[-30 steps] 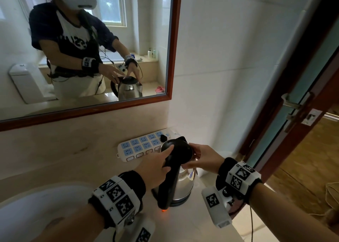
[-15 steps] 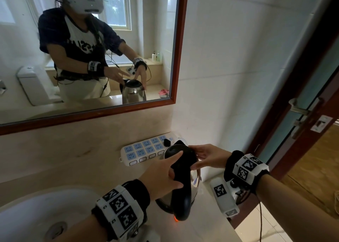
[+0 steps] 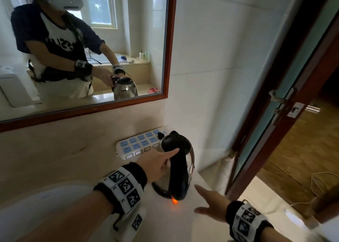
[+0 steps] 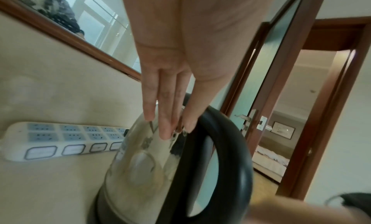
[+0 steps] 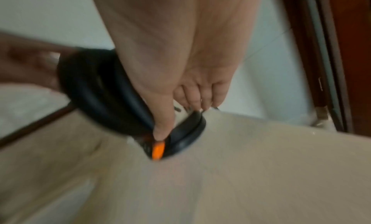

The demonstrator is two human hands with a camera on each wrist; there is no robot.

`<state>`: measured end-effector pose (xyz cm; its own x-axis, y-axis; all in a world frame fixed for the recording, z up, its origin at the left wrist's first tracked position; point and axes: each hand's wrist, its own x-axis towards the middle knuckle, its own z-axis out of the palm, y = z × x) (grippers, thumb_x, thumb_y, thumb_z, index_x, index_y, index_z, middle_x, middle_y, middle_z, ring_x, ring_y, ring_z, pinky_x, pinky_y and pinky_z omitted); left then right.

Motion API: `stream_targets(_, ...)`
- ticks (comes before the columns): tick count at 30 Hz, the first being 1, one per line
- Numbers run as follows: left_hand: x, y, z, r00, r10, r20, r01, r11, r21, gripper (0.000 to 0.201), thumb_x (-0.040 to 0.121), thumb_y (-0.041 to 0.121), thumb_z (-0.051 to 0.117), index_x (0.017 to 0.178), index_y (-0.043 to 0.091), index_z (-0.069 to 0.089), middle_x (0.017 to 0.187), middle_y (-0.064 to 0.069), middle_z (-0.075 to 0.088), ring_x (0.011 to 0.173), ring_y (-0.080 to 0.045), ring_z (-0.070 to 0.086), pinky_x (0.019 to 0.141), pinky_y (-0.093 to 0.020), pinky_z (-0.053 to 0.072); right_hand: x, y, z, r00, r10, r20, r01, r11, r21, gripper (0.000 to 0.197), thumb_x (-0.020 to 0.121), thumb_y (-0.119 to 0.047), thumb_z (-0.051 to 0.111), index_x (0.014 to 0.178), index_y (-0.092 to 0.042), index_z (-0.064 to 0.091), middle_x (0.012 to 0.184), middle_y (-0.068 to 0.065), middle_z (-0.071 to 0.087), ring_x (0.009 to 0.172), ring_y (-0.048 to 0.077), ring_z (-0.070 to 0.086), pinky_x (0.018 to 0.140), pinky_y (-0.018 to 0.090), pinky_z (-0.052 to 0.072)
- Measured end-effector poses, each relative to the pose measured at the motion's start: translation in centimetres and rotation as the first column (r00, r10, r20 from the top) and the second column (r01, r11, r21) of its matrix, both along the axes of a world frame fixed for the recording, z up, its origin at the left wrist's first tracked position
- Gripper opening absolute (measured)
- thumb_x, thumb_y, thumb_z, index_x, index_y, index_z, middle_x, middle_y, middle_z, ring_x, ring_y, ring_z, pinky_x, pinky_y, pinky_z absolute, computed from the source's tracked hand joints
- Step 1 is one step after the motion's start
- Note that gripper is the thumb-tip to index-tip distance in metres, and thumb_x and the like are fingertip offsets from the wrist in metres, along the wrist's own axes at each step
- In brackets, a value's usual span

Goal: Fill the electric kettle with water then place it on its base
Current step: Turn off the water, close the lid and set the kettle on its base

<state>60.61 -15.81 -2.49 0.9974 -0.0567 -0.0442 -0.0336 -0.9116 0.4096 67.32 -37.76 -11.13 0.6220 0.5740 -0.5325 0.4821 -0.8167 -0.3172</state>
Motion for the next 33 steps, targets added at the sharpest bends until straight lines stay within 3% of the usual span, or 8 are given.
stream_targets(4,-0.4,0.0,-0.4,1.0,-0.005,-0.025,0.008,0.994,0.105,0.074,0.087,0.004,0.041,0.141,0.042,0.006,0.095,-0.015,0.062,0.083,-0.029,0.06,0.085,-0.041,0.051,-4.3,1.2,-2.4,0.996,0.089,-0.025,-0.09,0.995,-0.035,0.081,0.093,-0.038,0.048,0.149,-0.02,-0.008,0.16,0.006,-0.004,0.148,0.02,0.005,0.119,0.033,0.013)
stream_targets(8,-0.5,0.2,-1.2,1.0,-0.004,-0.015,0.006,0.989,0.148,0.079,0.088,0.003,0.04,0.138,0.047,-0.002,0.096,-0.014,0.06,0.081,-0.028,0.06,0.083,-0.042,0.052,-5.2,3.4,-3.5,0.994,0.1,0.033,-0.098,0.994,-0.042,0.075,0.095,-0.038,0.043,0.148,-0.027,-0.009,0.159,0.009,-0.012,0.148,0.025,0.001,0.119,0.037,0.014)
stream_targets(20,-0.7,0.7,-1.5,0.997,-0.04,-0.063,0.049,0.987,0.153,0.086,0.087,-0.002,0.04,0.138,0.045,-0.011,0.096,-0.015,0.06,0.082,-0.026,0.061,0.086,-0.04,0.053,-6.3,4.7,-4.9,0.999,0.026,0.039,-0.023,0.997,-0.07,0.083,0.093,-0.037,0.048,0.147,-0.026,-0.013,0.159,0.006,-0.007,0.148,0.021,-0.002,0.119,0.037,0.014)
stream_targets(25,-1.0,0.5,-1.0,0.995,-0.036,-0.092,0.05,0.986,0.156,0.088,0.086,-0.003,0.04,0.137,0.045,-0.013,0.082,-0.009,0.049,0.078,-0.026,0.061,0.083,-0.041,0.054,-6.6,4.8,-4.8,0.999,0.016,0.051,-0.012,0.997,-0.077,0.084,0.093,-0.035,0.05,0.147,-0.023,-0.013,0.16,0.005,-0.004,0.148,0.022,-0.002,0.119,0.037,0.015)
stream_targets(30,-0.9,0.5,-0.6,0.996,-0.031,-0.089,0.051,0.97,0.238,0.084,0.086,-0.002,0.04,0.14,0.04,-0.009,0.093,-0.015,0.062,0.076,-0.024,0.06,0.079,-0.037,0.054,-6.6,4.8,-3.4,0.999,0.019,0.027,-0.016,0.993,-0.117,0.079,0.094,-0.036,0.047,0.147,-0.027,-0.011,0.159,0.007,-0.008,0.148,0.024,-0.002,0.119,0.04,0.012)
stream_targets(33,-1.4,1.2,-0.1,0.999,-0.009,-0.044,0.02,0.967,0.256,0.079,0.086,0.003,0.042,0.141,0.04,-0.003,0.098,-0.012,0.063,0.079,-0.022,0.059,0.076,-0.033,0.052,-6.1,3.5,-0.9,0.995,-0.029,0.098,0.04,0.993,-0.11,0.073,0.096,-0.032,0.044,0.148,-0.023,-0.005,0.159,0.007,-0.008,0.148,0.023,-0.001,0.119,0.038,0.012)
